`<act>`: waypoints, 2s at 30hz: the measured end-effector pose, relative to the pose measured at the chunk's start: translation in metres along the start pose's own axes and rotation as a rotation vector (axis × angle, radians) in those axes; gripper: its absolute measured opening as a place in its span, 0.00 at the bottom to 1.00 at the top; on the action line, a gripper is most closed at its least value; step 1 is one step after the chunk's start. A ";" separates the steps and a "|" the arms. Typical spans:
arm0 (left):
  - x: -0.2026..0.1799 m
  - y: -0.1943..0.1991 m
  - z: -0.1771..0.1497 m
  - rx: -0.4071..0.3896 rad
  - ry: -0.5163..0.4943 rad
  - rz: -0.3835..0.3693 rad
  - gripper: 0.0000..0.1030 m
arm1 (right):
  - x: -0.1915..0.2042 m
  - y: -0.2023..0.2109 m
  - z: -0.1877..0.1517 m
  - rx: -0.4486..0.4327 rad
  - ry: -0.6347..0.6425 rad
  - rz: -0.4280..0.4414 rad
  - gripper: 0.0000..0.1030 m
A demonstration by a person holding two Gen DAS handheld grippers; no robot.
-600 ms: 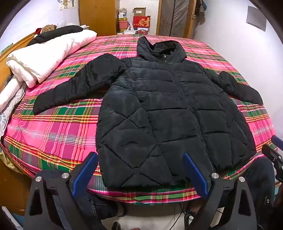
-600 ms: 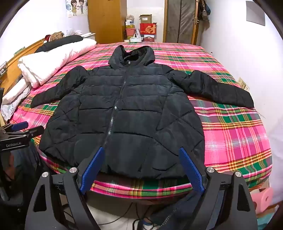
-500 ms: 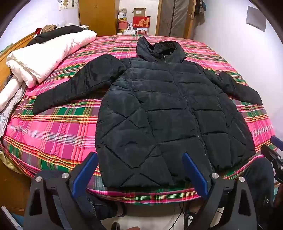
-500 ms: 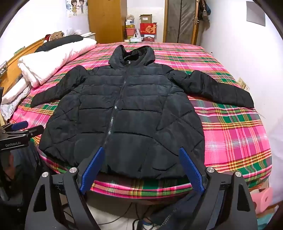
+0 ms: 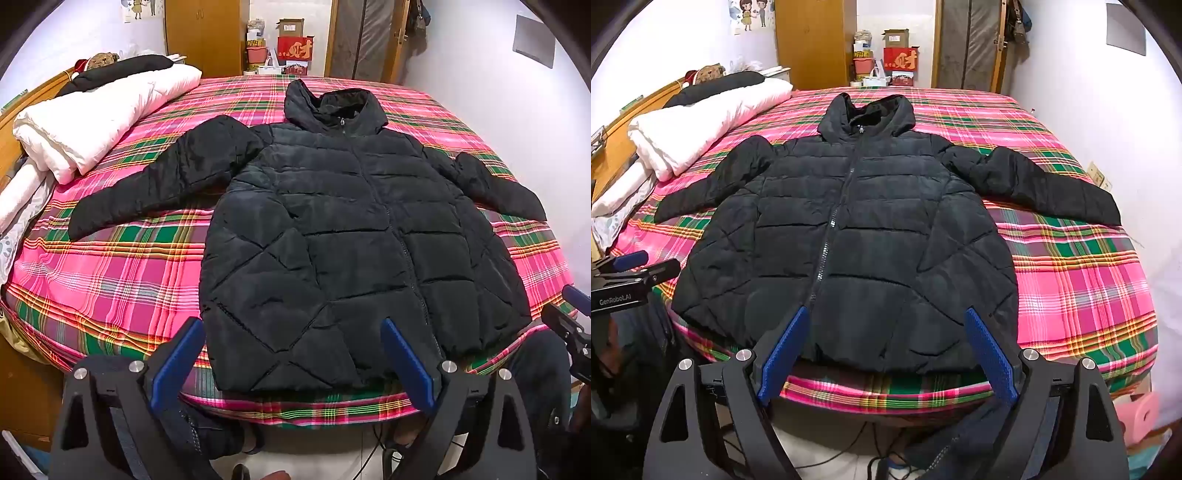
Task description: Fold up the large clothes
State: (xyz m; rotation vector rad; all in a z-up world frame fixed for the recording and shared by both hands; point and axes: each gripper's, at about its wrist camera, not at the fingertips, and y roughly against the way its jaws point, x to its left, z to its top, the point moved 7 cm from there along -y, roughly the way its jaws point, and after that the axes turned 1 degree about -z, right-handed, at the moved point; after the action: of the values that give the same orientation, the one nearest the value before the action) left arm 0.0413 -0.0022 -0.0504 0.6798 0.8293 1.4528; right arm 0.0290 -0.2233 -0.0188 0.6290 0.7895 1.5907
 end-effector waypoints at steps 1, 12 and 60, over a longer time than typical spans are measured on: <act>-0.001 0.000 0.001 0.001 0.000 0.000 0.94 | 0.000 0.000 0.000 0.000 -0.001 0.000 0.84; 0.000 0.002 0.000 -0.003 0.001 -0.004 0.94 | 0.001 0.000 0.001 0.002 0.000 0.000 0.84; -0.003 0.002 -0.003 0.004 0.006 -0.010 0.94 | 0.002 -0.001 0.000 0.006 -0.003 0.001 0.84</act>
State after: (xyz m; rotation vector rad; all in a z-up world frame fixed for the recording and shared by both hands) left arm 0.0381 -0.0053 -0.0501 0.6736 0.8393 1.4448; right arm 0.0296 -0.2216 -0.0200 0.6355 0.7921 1.5889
